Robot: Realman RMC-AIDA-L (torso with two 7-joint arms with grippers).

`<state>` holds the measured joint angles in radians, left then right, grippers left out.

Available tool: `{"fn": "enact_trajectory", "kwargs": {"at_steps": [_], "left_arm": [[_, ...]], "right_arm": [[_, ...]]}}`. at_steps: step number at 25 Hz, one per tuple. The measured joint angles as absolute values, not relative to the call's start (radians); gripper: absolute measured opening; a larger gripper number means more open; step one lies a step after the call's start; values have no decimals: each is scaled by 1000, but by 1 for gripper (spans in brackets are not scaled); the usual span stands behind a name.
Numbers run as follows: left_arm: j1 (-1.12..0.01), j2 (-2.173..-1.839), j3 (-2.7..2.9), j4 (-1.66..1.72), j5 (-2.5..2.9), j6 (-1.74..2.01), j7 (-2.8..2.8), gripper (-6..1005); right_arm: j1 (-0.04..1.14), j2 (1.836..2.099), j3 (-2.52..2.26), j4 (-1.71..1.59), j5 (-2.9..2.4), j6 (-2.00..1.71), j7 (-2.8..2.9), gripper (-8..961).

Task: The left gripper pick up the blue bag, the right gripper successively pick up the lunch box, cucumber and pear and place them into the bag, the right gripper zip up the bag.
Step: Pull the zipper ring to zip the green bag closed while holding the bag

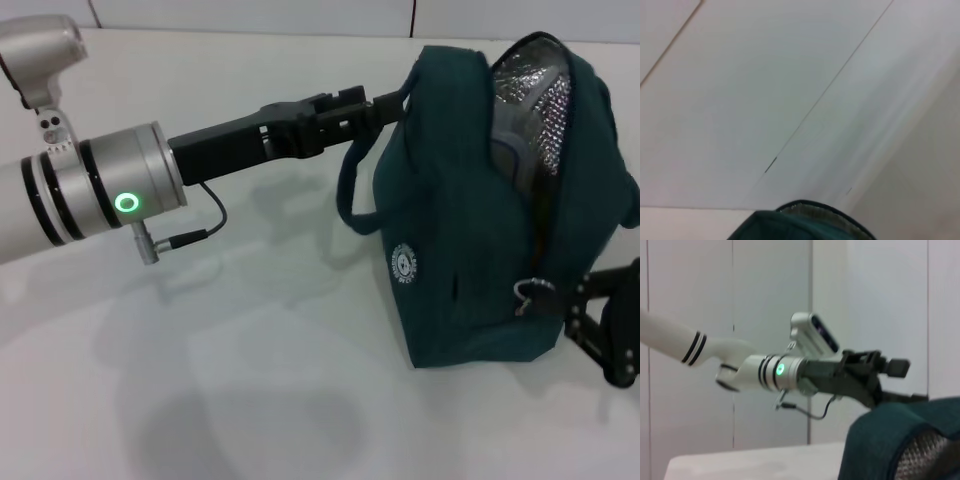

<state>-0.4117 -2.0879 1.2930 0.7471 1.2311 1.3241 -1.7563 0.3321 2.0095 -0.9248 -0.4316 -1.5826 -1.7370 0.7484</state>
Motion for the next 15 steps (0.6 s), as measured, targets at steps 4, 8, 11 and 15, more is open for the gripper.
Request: {"fn": "enact_trajectory", "kwargs": {"at_steps": [4,8,11,15], "left_arm": [[-409,-2087,1292,746,1212,1327,-1710,729],[-399,-2087,1289,744,1204,1333,-1643,804],[-389,-2086,1264,729,1192,1340,-1622,842],[-382,-2084,1234,710,1191,1346,-1613,842]], "right_arm": [[344,2011,-925,-440,-1518,-1741,738,5],[371,2013,-931,-447,-1461,-1744,719,5],[400,2015,-932,-453,-1424,-1753,716,5],[453,2018,-932,-454,-1366,-1759,715,5]]}}
